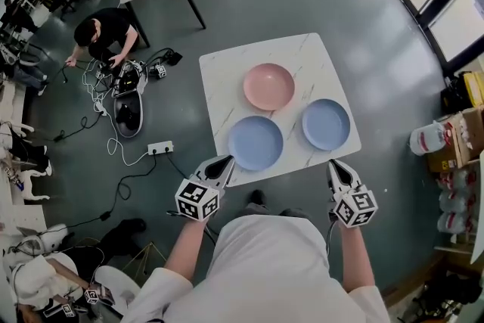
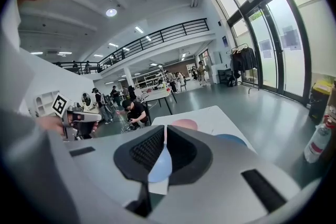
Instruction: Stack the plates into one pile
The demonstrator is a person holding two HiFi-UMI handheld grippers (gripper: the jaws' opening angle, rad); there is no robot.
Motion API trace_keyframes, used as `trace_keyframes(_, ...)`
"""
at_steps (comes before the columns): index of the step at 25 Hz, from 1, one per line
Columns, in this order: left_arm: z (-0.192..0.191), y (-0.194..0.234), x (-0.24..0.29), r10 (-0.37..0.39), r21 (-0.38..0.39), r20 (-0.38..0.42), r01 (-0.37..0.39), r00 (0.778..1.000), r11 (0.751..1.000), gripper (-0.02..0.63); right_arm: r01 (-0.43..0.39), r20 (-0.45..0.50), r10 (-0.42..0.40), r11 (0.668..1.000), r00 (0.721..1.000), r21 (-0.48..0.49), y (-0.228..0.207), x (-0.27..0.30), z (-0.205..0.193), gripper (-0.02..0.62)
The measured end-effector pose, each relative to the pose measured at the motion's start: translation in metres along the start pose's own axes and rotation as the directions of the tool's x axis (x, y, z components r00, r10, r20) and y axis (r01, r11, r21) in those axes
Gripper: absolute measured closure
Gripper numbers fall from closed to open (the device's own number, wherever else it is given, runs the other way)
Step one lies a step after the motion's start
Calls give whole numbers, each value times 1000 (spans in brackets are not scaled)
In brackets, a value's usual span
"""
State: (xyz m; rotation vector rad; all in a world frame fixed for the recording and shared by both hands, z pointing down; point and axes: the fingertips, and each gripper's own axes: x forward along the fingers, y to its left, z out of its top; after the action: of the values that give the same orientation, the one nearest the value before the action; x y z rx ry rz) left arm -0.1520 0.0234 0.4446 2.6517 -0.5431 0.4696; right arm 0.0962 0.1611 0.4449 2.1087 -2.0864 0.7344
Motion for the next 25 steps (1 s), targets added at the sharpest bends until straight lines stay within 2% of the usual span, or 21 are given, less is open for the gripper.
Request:
trace_keyframes(8, 0, 9, 13, 14, -43, -7, -14, 1000, 999, 592, -10, -25, 10, 1000, 1000, -3, -10, 15, 8, 565)
trace_keyframes(13, 5, 8, 32, 60, -52, 0, -60, 998, 997, 592, -34, -70, 34, 999, 997, -2, -39, 24, 2, 565)
trace_keyframes(19, 9, 4, 45, 138, -98, 26, -135, 990, 986, 592, -109, -73, 108, 994, 991, -3, -67, 38, 16, 565)
trace_keyframes(23, 9, -6, 63, 146, -134, 38, -140, 989, 981, 592, -218, -83, 215, 976, 973, -25, -72, 49, 21, 565)
trace_keyframes(25, 9, -16, 74, 147, -144, 44, -139, 988, 980, 592, -247, -98, 243, 968, 965, -33, -80, 51, 19, 565)
